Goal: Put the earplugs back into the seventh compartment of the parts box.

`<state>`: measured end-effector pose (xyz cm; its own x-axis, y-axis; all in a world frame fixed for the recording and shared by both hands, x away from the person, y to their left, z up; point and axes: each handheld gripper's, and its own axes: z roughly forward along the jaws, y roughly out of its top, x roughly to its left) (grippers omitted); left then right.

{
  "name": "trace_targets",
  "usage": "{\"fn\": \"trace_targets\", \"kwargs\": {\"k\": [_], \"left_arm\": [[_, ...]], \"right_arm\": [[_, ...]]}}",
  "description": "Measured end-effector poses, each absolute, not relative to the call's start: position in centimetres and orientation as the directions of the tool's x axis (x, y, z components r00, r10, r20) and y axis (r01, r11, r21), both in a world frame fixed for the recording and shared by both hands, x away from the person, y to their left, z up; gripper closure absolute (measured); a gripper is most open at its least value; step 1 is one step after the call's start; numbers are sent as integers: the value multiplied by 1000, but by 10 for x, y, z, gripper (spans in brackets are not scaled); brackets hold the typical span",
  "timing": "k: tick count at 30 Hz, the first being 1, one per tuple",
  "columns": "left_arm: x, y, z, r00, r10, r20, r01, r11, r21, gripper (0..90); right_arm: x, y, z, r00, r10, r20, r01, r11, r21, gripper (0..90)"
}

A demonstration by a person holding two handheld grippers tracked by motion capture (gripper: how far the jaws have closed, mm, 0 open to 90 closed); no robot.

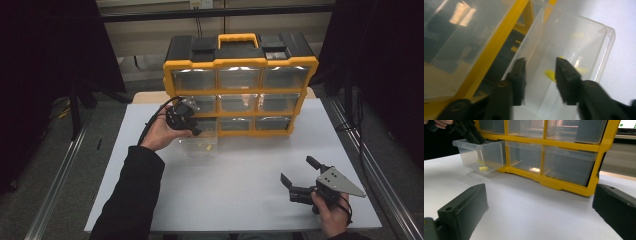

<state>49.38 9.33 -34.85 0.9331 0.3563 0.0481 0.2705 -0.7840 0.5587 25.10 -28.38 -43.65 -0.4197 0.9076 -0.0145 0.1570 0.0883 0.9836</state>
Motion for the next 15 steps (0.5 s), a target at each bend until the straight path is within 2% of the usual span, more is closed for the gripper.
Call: {"fn": "trace_targets", "kwargs": {"k": [2, 8, 11, 15], "left_arm": [[493, 95, -346, 923, 380, 56, 280, -766, 579, 473], [489, 98, -339, 910, 408, 68, 275, -719, 638, 322], [486, 100, -336, 906, 416, 82, 263, -703, 661, 216], [483, 103, -334, 898, 431, 91, 259, -683, 684, 140]], "right_arm": [[251, -284, -437, -421, 907, -13, 156, 87, 984, 0], [251, -284, -437, -421, 907, -14, 156, 87, 984, 0], [251, -284, -437, -420, 907, -14, 156, 87, 984, 0], [251, -284, -436, -421, 907, -13, 156, 86, 984, 0]]}}
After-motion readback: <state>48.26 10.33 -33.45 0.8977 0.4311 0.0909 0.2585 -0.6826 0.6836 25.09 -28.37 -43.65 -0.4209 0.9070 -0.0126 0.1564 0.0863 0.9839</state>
